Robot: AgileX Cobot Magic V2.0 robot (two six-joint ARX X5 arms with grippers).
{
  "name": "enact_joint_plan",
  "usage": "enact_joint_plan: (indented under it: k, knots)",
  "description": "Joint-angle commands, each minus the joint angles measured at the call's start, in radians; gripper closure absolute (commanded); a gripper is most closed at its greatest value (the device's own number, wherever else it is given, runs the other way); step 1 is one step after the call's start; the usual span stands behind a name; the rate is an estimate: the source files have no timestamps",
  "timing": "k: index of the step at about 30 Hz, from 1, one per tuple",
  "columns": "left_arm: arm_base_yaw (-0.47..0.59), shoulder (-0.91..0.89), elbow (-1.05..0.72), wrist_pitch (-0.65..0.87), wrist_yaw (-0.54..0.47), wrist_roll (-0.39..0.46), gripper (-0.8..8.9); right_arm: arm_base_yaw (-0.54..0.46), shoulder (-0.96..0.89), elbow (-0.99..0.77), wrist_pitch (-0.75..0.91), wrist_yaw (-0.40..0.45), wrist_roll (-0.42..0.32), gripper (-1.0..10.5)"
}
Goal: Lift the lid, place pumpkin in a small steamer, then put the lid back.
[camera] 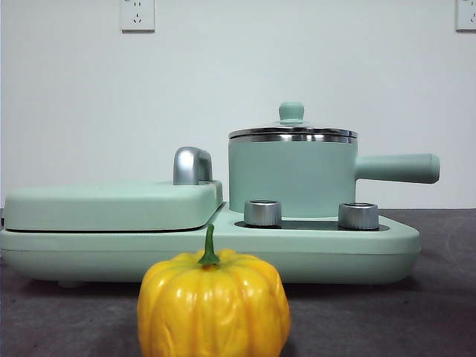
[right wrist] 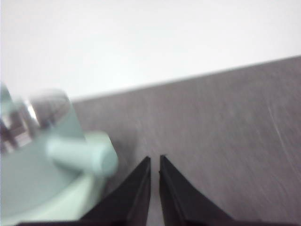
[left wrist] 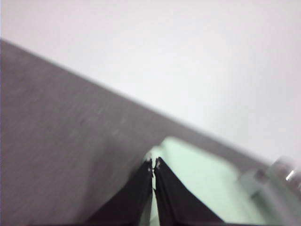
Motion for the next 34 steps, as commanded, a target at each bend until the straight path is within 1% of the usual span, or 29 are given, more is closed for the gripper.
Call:
enact_joint_plan:
  k: [1, 3, 5, 7, 10, 14, 16, 18, 22, 26, 30, 34]
  knots:
    - [-0.001, 0.0, -0.018, 0.098, -0.003, -0.057, 8.07, -0.001, 0.0, -0.002, 0.093, -0.002, 0.073, 9.2]
    - [-0.001, 0.0, -0.013, 0.141, -0.003, -0.056, 8.06, -0.001, 0.0, 0.0, 0.156, -0.002, 0.073, 9.2]
    - [-0.001, 0.0, 0.006, 0.149, -0.003, -0.056, 8.06, -0.001, 0.0, 0.011, 0.198, -0.001, 0.072, 9.2]
    - [-0.001, 0.0, 0.026, 0.149, -0.003, -0.055, 8.05, -0.001, 0.0, 0.037, 0.201, -0.001, 0.068, 9.2]
    - [-0.001, 0.0, 0.064, 0.148, -0.003, -0.049, 8.04, -0.001, 0.0, 0.085, 0.201, -0.002, 0.039, 9.2]
    - [-0.001, 0.0, 0.135, 0.145, -0.003, 0.01, 8.04, -0.001, 0.001, 0.162, 0.201, -0.002, -0.019, 9.2]
    - [-0.001, 0.0, 0.172, 0.129, -0.003, 0.032, 8.04, -0.001, 0.001, 0.194, 0.2, -0.002, -0.038, 9.2]
    - [-0.001, 0.007, 0.214, 0.107, -0.003, 0.037, 8.04, -0.001, 0.002, 0.233, 0.192, -0.002, -0.044, 9.2]
    - [-0.001, 0.035, 0.312, 0.02, -0.004, 0.059, 8.04, -0.001, 0.019, 0.32, 0.117, -0.002, -0.044, 9.2]
    - [-0.001, 0.09, 0.426, -0.093, -0.003, 0.113, 8.04, -0.001, 0.07, 0.414, 0.01, -0.002, -0.045, 9.2]
    - [-0.001, 0.163, 0.528, -0.174, -0.003, 0.162, 8.04, -0.001, 0.141, 0.499, -0.07, -0.003, -0.049, 9.2]
    - [-0.001, 0.254, 0.614, -0.238, -0.003, 0.169, 8.04, -0.001, 0.225, 0.577, -0.124, -0.017, -0.077, 9.2]
